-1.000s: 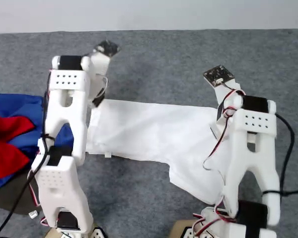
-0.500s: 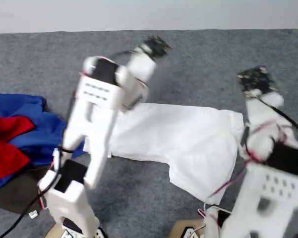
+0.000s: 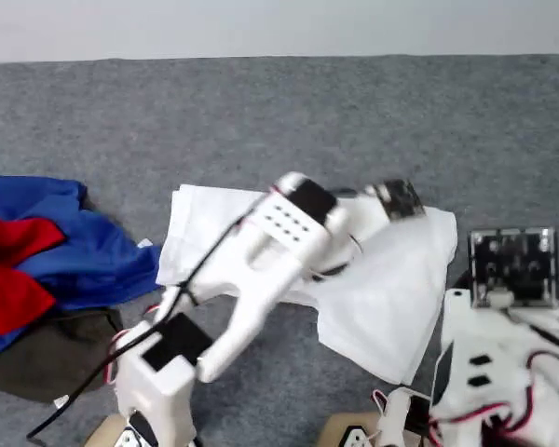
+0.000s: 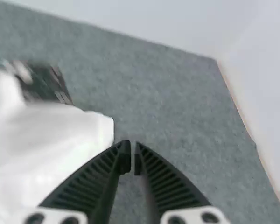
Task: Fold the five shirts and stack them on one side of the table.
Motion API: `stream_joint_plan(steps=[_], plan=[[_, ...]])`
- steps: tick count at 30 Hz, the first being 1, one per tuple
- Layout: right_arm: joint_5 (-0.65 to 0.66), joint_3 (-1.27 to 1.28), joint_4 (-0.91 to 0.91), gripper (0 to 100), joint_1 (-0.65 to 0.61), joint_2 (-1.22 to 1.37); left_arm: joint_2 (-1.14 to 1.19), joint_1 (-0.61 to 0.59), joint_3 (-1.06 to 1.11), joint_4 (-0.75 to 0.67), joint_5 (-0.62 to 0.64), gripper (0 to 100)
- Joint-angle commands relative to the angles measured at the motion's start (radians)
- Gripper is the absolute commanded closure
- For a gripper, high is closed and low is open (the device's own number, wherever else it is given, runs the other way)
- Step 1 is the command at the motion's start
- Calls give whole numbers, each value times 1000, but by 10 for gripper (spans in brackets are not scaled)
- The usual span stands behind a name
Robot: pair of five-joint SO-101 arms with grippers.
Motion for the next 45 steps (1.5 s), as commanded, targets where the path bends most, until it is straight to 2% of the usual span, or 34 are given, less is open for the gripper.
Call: stream_joint_plan(steps=[1,8,14,31,39,45], plan=[[-61,-51,-1,931,-67,-44,23,80,-19,-8,-14,928],[-94,-44,7,930,-137,-62,80,213,-96,63,-18,847],[-98,-28,7,931,-137,-65,150,236,-189,130,-32,798],[-92,49,-2,934,-134,-70,350,250,-458,178,-250,799],[-94,72,-5,934,-137,-67,434,318,-559,172,-256,800],[-92,97,-4,934,-134,-70,517,325,-659,178,-293,800]])
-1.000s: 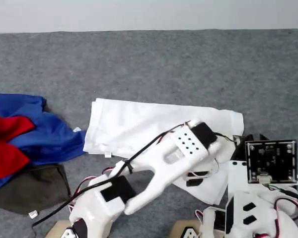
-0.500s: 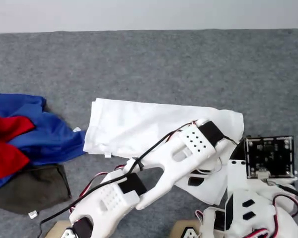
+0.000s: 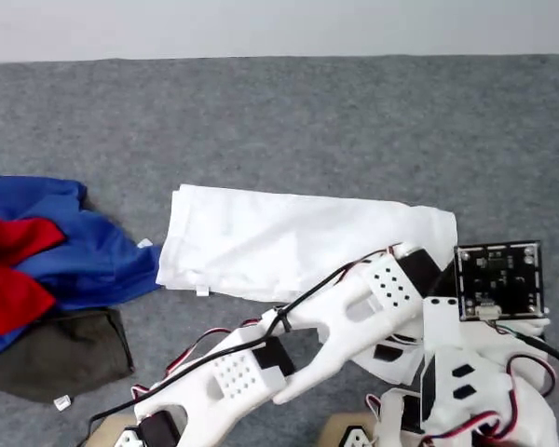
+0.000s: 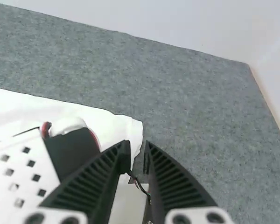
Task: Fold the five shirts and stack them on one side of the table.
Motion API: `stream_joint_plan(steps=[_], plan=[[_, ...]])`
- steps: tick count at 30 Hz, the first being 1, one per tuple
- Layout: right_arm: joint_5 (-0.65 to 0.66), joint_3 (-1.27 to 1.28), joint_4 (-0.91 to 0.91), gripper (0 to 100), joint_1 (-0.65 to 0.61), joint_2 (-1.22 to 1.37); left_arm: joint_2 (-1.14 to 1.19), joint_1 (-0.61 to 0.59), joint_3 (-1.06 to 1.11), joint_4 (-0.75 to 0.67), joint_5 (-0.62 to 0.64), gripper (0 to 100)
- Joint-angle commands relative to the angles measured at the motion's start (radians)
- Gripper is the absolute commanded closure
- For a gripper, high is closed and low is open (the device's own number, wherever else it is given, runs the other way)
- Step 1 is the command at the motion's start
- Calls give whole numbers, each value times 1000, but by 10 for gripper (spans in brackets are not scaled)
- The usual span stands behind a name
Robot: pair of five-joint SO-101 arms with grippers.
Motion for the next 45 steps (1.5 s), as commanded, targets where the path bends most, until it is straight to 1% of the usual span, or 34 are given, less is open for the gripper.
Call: stream_joint_plan(steps=[1,12,16,21,40,45], plan=[[-3,-2,-5,934,-10,-1,12,5,-71,12,-28,800],[-3,-2,-7,934,-12,2,41,6,-70,31,-55,799],[-2,17,-48,934,-8,-1,43,5,-67,31,-72,798],[-2,41,-84,934,-8,-1,43,3,-7,31,-91,798],[-2,41,-84,934,-8,-1,75,-2,-18,29,-110,801],[-2,40,-84,934,-8,-1,77,-2,-16,28,-110,855]])
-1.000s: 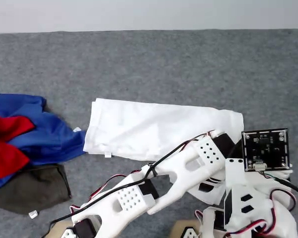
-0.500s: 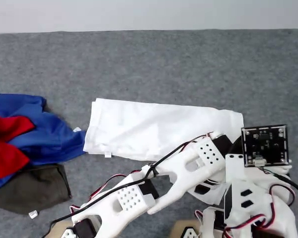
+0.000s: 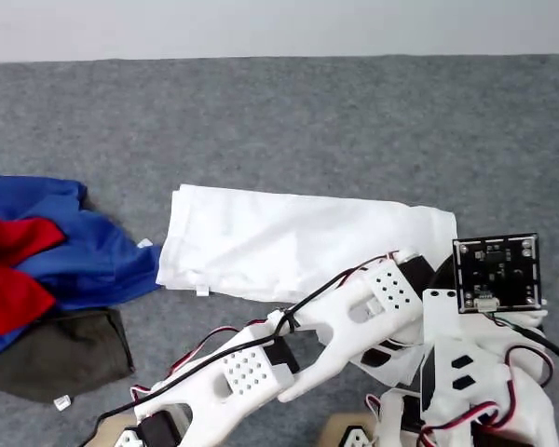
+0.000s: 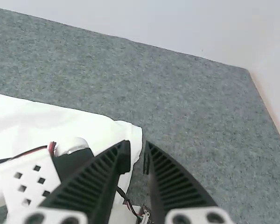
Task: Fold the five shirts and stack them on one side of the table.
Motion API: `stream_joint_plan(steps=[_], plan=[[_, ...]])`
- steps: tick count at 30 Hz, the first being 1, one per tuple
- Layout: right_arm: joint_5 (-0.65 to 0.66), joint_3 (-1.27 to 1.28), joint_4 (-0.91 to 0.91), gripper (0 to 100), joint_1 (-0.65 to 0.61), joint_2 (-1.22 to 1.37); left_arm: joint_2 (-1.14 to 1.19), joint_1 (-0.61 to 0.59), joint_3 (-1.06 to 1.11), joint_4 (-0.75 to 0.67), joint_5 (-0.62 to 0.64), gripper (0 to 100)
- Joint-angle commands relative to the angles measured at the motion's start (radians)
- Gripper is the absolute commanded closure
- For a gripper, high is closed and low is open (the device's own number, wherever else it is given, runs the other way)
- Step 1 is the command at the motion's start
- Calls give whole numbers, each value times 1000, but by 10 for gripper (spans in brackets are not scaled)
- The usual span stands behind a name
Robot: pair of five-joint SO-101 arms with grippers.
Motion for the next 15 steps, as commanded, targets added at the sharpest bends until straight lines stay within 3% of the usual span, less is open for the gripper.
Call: stream_joint_plan(steps=[1,15], plan=[[-2,-6,-22,934,-4,-1,-6,-2,-22,25,-8,867],[-2,-9,-22,934,-4,-2,15,0,-54,26,-6,994]])
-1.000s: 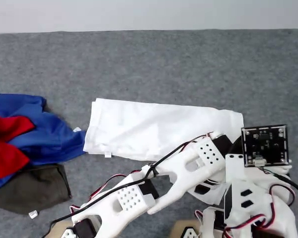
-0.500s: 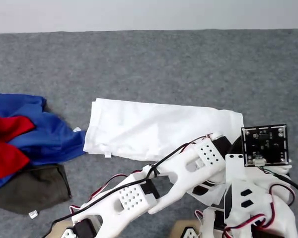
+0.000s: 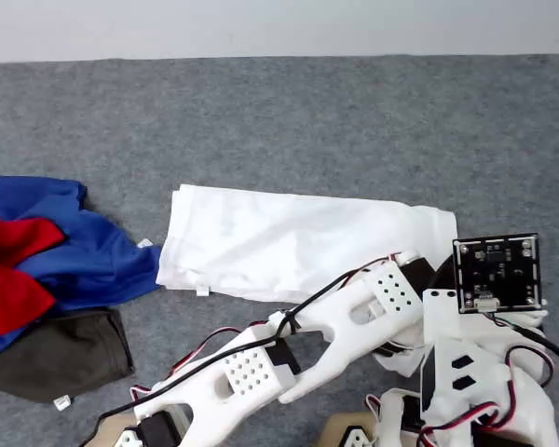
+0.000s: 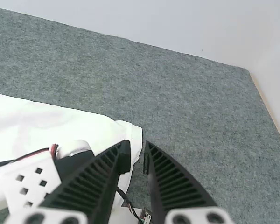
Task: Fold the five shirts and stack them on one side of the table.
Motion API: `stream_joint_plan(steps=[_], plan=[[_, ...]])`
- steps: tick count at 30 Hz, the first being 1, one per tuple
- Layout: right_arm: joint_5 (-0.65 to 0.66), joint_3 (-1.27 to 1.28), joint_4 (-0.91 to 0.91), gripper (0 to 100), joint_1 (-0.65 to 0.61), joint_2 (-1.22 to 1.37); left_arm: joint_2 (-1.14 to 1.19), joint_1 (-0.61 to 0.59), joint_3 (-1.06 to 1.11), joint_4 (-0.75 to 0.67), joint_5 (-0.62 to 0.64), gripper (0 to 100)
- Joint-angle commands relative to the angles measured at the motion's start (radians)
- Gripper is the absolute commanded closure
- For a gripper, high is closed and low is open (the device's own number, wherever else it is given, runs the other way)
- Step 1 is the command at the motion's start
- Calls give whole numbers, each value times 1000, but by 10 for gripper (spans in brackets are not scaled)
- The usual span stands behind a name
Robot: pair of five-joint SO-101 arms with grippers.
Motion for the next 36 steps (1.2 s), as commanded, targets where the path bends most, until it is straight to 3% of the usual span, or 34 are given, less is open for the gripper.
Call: stream_joint_plan(steps=[1,12,24,36], plan=[[-2,-9,-22,934,-4,-2,-11,-3,-24,18,-5,994],[-2,-6,-22,935,-4,-2,-87,-14,-25,18,-3,994],[-2,-5,-22,935,-4,1,-123,-141,-108,12,-2,994],[-2,32,-19,935,-4,-1,-121,-215,-134,-130,61,994]])
